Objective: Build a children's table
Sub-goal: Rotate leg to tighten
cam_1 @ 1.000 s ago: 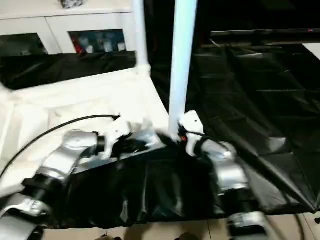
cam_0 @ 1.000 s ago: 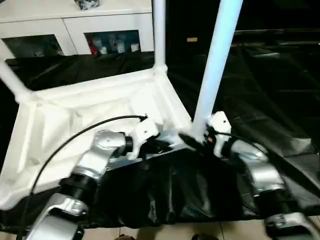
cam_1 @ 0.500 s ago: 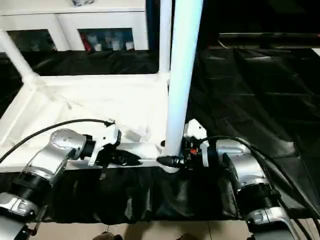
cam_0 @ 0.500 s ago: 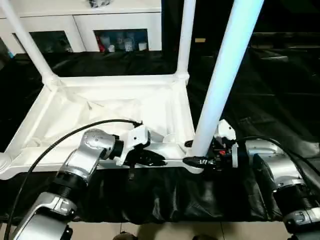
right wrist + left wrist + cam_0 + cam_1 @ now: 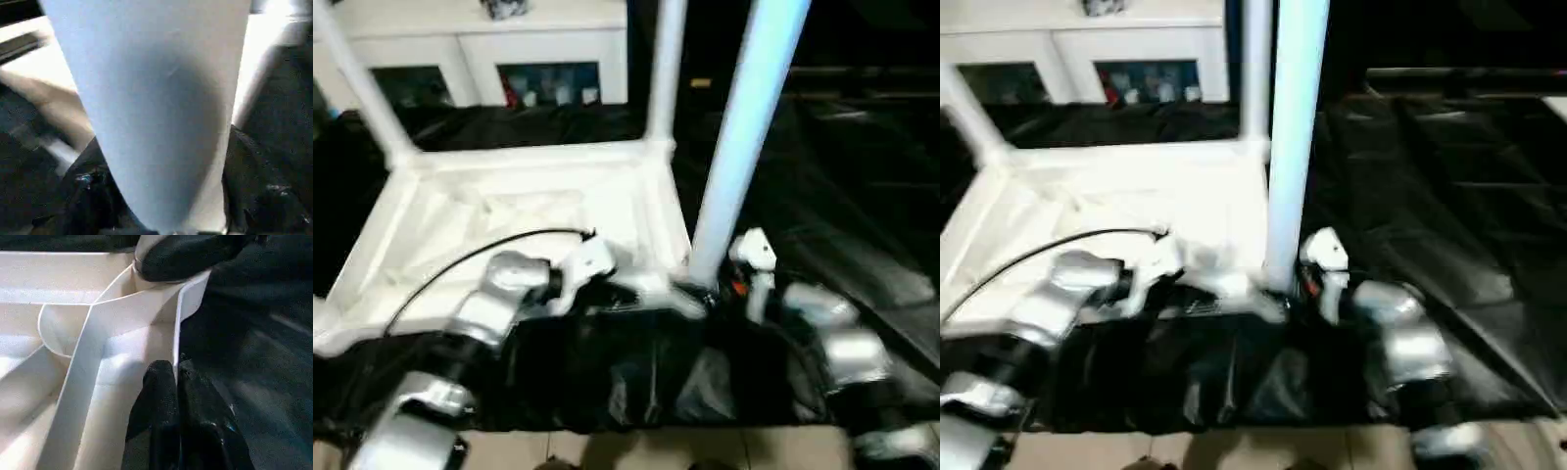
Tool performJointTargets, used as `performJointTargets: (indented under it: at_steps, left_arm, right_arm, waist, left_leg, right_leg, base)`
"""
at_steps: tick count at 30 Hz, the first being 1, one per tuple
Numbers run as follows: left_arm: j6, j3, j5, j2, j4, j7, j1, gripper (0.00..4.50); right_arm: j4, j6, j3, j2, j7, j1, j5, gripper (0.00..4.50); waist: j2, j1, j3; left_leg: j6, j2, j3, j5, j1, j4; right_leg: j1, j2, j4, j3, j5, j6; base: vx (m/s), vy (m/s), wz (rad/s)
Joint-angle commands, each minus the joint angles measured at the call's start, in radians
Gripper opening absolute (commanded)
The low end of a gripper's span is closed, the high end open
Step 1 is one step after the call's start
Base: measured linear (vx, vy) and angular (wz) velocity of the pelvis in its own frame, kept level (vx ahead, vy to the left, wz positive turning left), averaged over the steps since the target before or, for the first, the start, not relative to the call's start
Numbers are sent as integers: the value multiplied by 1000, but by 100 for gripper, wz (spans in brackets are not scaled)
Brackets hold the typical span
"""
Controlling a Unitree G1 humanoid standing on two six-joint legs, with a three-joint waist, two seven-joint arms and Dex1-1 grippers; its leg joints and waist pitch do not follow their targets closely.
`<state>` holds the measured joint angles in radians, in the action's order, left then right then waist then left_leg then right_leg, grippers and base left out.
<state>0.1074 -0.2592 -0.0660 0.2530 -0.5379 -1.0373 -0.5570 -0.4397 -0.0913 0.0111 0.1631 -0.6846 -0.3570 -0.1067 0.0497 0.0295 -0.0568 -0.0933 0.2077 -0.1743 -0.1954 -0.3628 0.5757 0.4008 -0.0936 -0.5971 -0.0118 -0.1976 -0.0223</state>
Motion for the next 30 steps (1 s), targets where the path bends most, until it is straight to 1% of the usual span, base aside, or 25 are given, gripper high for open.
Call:
performJointTargets:
  at_steps: [1, 2, 4, 6, 7, 8, 9, 11, 12, 13, 14, 16, 17, 18, 19, 20, 21, 22, 23, 24, 25, 26, 27, 28, 30]
  left_arm:
    - [22, -34, -7, -75, 10, 94, -15, 0]
    - [30, -37, -10, -92, 12, 114, -14, 0]
    - [43, -44, -17, -129, 13, 152, -12, 0]
    - [45, -48, -19, -140, 10, 163, -12, 0]
    - [45, -48, -19, -140, 10, 163, -12, 0]
    - [45, -51, -20, -154, 6, 171, -13, 0]
    - [43, -51, -22, -159, 4, 174, -13, 0]
    - [39, -51, -22, -163, 2, 171, -14, 0]
    - [25, -49, -21, -155, -1, 155, -17, 0]
    - [16, -47, -19, -148, -2, 144, -18, 0]
    - [8, -45, -13, -139, 2, 128, -16, 0]
    - [7, -45, -12, -138, 2, 127, -15, 0]
    - [-25, -47, 7, -82, 26, 47, 2, 0]
    - [-25, -47, 7, -82, 26, 47, 2, 0]
    - [-25, -47, 7, -82, 26, 47, 2, 0]
    - [-43, -50, 13, -56, 34, 9, 9, 0]
    - [-54, -49, 19, -36, 36, -17, 13, 0]
    - [-54, -49, 19, -36, 36, -17, 13, 0]
    - [-61, -46, 23, -24, 35, -33, 14, 0]
    - [-61, -46, 23, -24, 35, -33, 14, 0]
    - [-59, -44, 28, -12, 40, -51, 16, 0]
    - [-62, -42, 36, 4, 44, -80, 17, 0]
    - [-63, -42, 40, 16, 45, -101, 17, 0]
    - [-63, -42, 42, 20, 46, -110, 17, 0]
    - [-67, -41, 47, 37, 45, -142, 15, 0]
  right_arm:
    - [-58, -27, 91, -78, 82, 21, 62, 248]
    - [-68, -33, 84, -107, 132, 16, 67, 247]
    - [-97, -40, 76, -169, 255, -5, 89, 247]
    - [-109, -36, 79, -190, 302, -16, 104, 247]
    - [-109, -36, 79, -190, 302, -16, 104, 247]
    - [-117, -22, 79, -222, 320, -29, 100, 247]
    - [-120, -8, 82, -237, 329, -36, 104, 303]
    - [-118, 8, 86, -246, 325, -41, 106, 320]
    - [-111, 15, 83, -242, 316, -42, 101, 325]
    - [-106, 15, 82, -234, 309, -41, 98, 336]
    - [-100, 14, 82, -220, 298, -38, 96, 351]
    - [-100, 14, 82, -218, 298, -38, 97, 362]
    - [-100, 39, 75, -130, 214, -42, 92, 362]
    - [-100, 39, 75, -130, 214, -42, 92, 362]
    - [-100, 39, 75, -130, 214, -42, 92, 362]
    - [-108, 55, 67, -84, 161, -51, 88, 362]
    - [-116, 56, 58, -44, 95, -65, 75, 362]
    - [-116, 56, 58, -44, 95, -65, 75, 362]
    - [-124, 56, 50, -17, 45, -77, 64, 362]
    - [-124, 56, 50, -17, 45, -77, 64, 362]
    - [-123, 47, 49, 11, -20, -86, 48, 362]
    - [-121, 43, 58, 52, -116, -97, 34, 362]
    - [-113, 39, 71, 78, -185, -98, 24, 362]
    - [-110, 37, 76, 88, -212, -99, 20, 362]
    - [-100, 35, 97, 126, -311, -102, 3, 362]
  waist:
    - [-2, -4, 38]
    - [-6, -6, 37]
    - [-5, -8, 35]
    - [-4, -13, 35]
    - [-3, -14, 36]
    - [-1, -16, 37]
    - [-1, -17, 37]
    - [-2, -19, 39]
    - [-4, -19, 44]
    - [-3, -19, 44]
    - [-7, -20, 46]
    - [-6, -19, 46]
    - [-5, -18, 48]
    - [-5, -18, 50]
    - [-3, -18, 54]
    - [-4, -18, 55]
    - [-5, -18, 62]
    - [-5, -17, 62]
    - [-4, -18, 64]
    - [-5, -16, 64]
    - [-6, -15, 65]
    - [-11, -14, 67]
    - [-9, -8, 66]
    - [-9, -8, 66]
    - [-7, 3, 65]
  left_leg:
    - [-7, 6, -2, -306, 7, -86]
    - [-4, 5, -3, -307, 5, -86]
    - [-11, 4, -3, -323, 6, -89]
    - [-16, 2, -1, -355, 8, -90]
    - [-14, 2, -1, -359, 9, -90]
    - [-11, 3, -1, -361, 8, -90]
    - [-11, 2, -1, -357, 6, -90]
    - [-7, 2, -1, -339, 3, -90]
    - [2, 3, -3, -308, 3, -86]
    - [6, 3, -4, -298, 3, -86]
    - [12, 3, -4, -280, 0, -85]
    - [18, 3, -5, -267, -1, -84]
    - [26, 3, -5, -254, -1, -83]
    - [30, 4, -4, -250, -2, -82]
    - [39, 4, -7, -216, -3, -76]
    - [45, 4, -7, -194, -4, -73]
    - [72, 1, -7, -141, -8, -65]
    - [82, 2, -7, -119, -7, -63]
    - [100, 3, -9, -90, -6, -59]
    - [109, 1, -10, -84, -6, -56]
    - [117, 1, -11, -80, -5, -55]
    - [133, -1, -11, -71, -6, -52]
    - [152, 4, -13, -64, -4, -50]
    - [152, 4, -13, -64, -4, -50]
    - [156, 9, -15, -82, -2, -49]
  right_leg:
    - [-28, -24, 90, 12, -377, 178]
    - [-29, -22, 92, 12, -359, 176]
    - [-25, -20, 93, 13, -360, 173]
    - [-22, -20, 97, 12, -398, 157]
    - [-22, -20, 98, 12, -394, 156]
    - [-21, -19, 98, 13, -378, 157]
    - [-22, -19, 97, 13, -368, 159]
    - [-26, -18, 94, 13, -328, 165]
    - [-29, -18, 89, 14, -271, 182]
    - [-30, -18, 89, 14, -252, 188]
    - [-33, -18, 86, 13, -224, 197]
    - [-34, -18, 83, 13, -208, 202]
    - [-37, -19, 83, 11, -196, 209]
    - [-40, -19, 81, 10, -189, 212]
    - [-40, -19, 76, 12, -130, 225]
    - [-41, -19, 72, 12, -93, 233]
    - [-51, -18, 59, 9, 7, 260]
    - [-51, -17, 57, 8, 42, 270]
    - [-51, -17, 51, 9, 104, 293]
    - [-51, -17, 49, 8, 125, 301]
    - [-51, -16, 48, 8, 139, 306]
    - [-57, -16, 45, 8, 159, 314]
    - [-55, -16, 43, 7, 167, 328]
    - [-55, -16, 43, 7, 167, 328]
    - [-53, -16, 42, 4, 133, 336]
  base:
    - [0, 0, 0]
    - [0, 0, 0]
    - [0, 0, 0]
    - [0, 0, 0]
    - [0, 0, 0]
    - [0, 0, 0]
    - [0, 0, 0]
    - [0, 0, 0]
    - [0, 0, 0]
    - [0, 0, 0]
    - [0, 0, 0]
    - [0, 0, 0]
    - [0, 0, 0]
    - [0, 0, 0]
    - [0, 0, 0]
    - [0, 0, 0]
    - [0, 0, 0]
    - [0, 0, 0]
    - [0, 0, 0]
    - [0, 0, 0]
    - [0, 0, 0]
    - [0, 0, 0]
    - [0, 0, 0]
    - [0, 0, 0]
    - [0, 0, 0]
